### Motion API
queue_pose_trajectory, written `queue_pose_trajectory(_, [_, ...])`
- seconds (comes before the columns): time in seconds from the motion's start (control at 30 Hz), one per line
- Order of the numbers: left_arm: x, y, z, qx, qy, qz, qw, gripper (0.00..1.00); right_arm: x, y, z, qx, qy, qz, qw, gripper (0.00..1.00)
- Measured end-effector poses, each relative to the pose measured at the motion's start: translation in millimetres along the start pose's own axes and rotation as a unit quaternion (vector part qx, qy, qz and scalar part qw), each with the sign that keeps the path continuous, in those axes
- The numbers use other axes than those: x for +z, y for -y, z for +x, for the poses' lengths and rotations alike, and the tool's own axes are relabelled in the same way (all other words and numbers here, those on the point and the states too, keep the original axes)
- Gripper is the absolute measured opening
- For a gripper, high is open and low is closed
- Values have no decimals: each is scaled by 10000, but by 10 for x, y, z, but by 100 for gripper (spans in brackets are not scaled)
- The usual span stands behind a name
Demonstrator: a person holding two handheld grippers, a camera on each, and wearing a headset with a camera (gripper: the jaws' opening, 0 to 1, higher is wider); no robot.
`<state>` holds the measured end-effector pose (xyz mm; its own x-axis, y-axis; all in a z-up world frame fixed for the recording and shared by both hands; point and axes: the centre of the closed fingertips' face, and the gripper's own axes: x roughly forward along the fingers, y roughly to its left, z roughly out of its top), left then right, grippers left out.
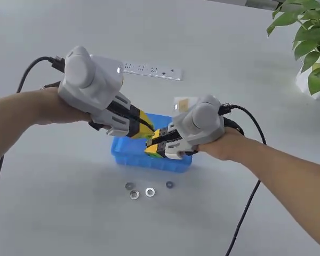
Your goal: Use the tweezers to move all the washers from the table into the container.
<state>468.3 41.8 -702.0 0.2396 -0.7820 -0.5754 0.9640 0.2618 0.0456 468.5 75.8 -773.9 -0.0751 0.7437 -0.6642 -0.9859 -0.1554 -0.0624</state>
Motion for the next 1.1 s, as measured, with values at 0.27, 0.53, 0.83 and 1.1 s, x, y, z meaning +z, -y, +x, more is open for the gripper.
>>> queue_pose_trajectory(0.27, [11, -13, -11, 30, -5, 70, 10000, 6, 6, 11, -12, -28, -15, 6, 10000, 12])
queue_pose_trajectory(0.53, [92, -42, -104, 122, 26, 40, 9999, 6, 92, 40, -94, -91, 78, 17, 9999, 12])
queue_pose_trajectory(0.83, [242, 12, -223, 192, 72, 70, 9998, 6, 216, -10, -208, -153, 190, 28, 9997, 15])
queue_pose_trajectory(1.1, [327, 109, -304, 211, -9, 125, 9997, 5, 331, -101, -305, -185, 248, 35, 9995, 19])
